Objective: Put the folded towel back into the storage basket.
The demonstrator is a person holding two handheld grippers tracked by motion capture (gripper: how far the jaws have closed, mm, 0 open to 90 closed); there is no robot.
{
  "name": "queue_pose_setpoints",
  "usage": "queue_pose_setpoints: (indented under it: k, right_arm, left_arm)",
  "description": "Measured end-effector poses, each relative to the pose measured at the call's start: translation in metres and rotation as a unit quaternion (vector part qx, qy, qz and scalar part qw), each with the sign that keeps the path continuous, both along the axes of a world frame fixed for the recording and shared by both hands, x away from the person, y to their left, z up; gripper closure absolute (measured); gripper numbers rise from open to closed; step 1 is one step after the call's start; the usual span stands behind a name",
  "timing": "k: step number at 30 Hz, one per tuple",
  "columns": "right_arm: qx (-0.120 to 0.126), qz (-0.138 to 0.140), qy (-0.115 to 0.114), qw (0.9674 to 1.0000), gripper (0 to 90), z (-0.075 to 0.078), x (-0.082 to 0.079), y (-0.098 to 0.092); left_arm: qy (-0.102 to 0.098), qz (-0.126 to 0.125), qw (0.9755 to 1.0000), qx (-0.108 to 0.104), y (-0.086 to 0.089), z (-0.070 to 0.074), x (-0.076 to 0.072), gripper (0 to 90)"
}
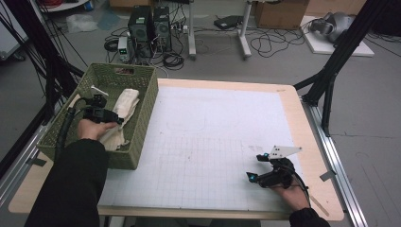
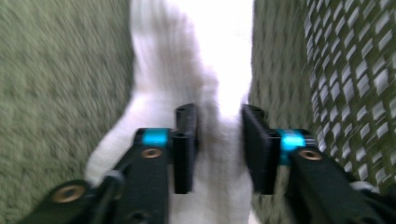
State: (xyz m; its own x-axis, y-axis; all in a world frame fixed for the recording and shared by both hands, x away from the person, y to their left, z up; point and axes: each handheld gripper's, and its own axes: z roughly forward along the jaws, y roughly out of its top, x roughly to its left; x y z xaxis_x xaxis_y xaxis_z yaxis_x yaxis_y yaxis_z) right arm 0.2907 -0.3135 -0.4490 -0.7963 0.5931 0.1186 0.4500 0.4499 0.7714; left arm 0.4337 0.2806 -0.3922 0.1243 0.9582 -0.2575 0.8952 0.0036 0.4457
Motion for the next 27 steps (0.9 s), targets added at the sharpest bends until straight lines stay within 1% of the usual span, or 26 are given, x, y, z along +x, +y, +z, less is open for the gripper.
queue_pose_setpoints:
  k: [2, 3, 5, 7, 8, 10, 12, 13, 14, 16, 18, 19, 20, 21, 22, 23, 24, 25, 27]
  right_arm:
    - [0.002, -0.001, 0.0, 1.0, 13.1, 0.0, 0.0, -0.001]
    - [0.002, -0.001, 0.0, 1.0, 13.2, 0.0, 0.0, -0.001]
    - [0.001, 0.0, -0.001, 1.0, 13.2, 0.0, 0.0, -0.001]
    - [-0.001, 0.001, -0.001, 1.0, 13.1, 0.0, 0.0, 0.0]
    - [0.0, 0.001, 0.0, 1.0, 13.1, 0.0, 0.0, 0.0]
    - [-0.001, 0.0, 0.0, 1.0, 13.1, 0.0, 0.0, 0.0]
    - [-0.001, 0.001, 0.001, 1.0, 13.1, 0.0, 0.001, 0.0]
    - [-0.001, 0.0, 0.002, 1.0, 13.2, 0.0, 0.001, 0.0]
    - [-0.001, -0.001, 0.003, 1.0, 13.1, 0.0, 0.001, 0.0]
    - [-0.001, -0.001, 0.003, 1.0, 13.2, 0.0, 0.001, 0.0]
    - [-0.001, -0.001, 0.005, 1.0, 13.2, 0.0, 0.002, 0.0]
    - [-0.001, -0.001, 0.005, 1.0, 13.1, 0.0, 0.001, 0.0]
    - [-0.001, -0.001, 0.005, 1.0, 13.1, 0.0, 0.001, 0.0]
    - [-0.001, -0.001, 0.004, 1.0, 13.2, 0.0, 0.002, 0.0]
    - [0.0, -0.001, 0.004, 1.0, 13.1, 0.0, 0.002, 0.0]
    - [0.001, -0.001, 0.005, 1.0, 13.1, 0.0, 0.001, -0.001]
    - [0.002, -0.001, 0.003, 1.0, 13.1, 0.0, 0.002, -0.001]
    - [0.002, -0.002, 0.003, 1.0, 13.1, 0.0, 0.002, -0.001]
    - [0.004, -0.003, 0.004, 1.0, 13.1, 0.0, 0.002, -0.001]
  left_arm:
    - [-0.015, -0.017, 0.9997, 0.01, 0.002, 0.009, -0.003, 55.2]
    - [-0.017, -0.023, 0.9995, 0.013, 0.003, 0.012, -0.003, 52.2]
    - [-0.013, -0.035, 0.9991, 0.018, 0.006, 0.017, -0.005, 49.2]
    - [-0.008, -0.049, 0.9983, 0.029, 0.008, 0.022, -0.008, 47.7]
    - [-0.006, -0.05, 0.9983, 0.03, 0.009, 0.023, -0.009, 46.7]
    - [-0.009, -0.055, 0.998, 0.031, 0.011, 0.026, -0.012, 46.2]
    - [0.001, -0.066, 0.9972, 0.035, 0.012, 0.029, -0.015, 46.2]
    - [0.003, -0.072, 0.9968, 0.035, 0.012, 0.03, -0.016, 46.2]
    - [0.011, -0.081, 0.9961, 0.034, 0.012, 0.03, -0.017, 46.1]
    - [0.022, -0.097, 0.9939, 0.047, 0.01, 0.032, -0.018, 46.1]
    - [0.044, -0.109, 0.9913, 0.06, 0.008, 0.03, -0.018, 46.7]
    - [0.05, -0.114, 0.9901, 0.065, 0.006, 0.028, -0.018, 48.1]
    - [0.058, -0.117, 0.9889, 0.071, 0.004, 0.026, -0.017, 53.0]
    - [0.067, -0.12, 0.9875, 0.077, 0.001, 0.023, -0.016, 60.6]
    - [0.077, -0.128, 0.9853, 0.083, -0.002, 0.02, -0.015, 64.7]
    - [0.087, -0.136, 0.9826, 0.091, -0.004, 0.018, -0.014, 73.2]
    - [0.093, -0.134, 0.9811, 0.104, -0.006, 0.017, -0.013, 82.4]
    - [0.092, -0.125, 0.9827, 0.102, -0.007, 0.016, -0.011, 86.1]
    - [0.072, -0.113, 0.9877, 0.08, -0.008, 0.016, -0.009, 87.3]
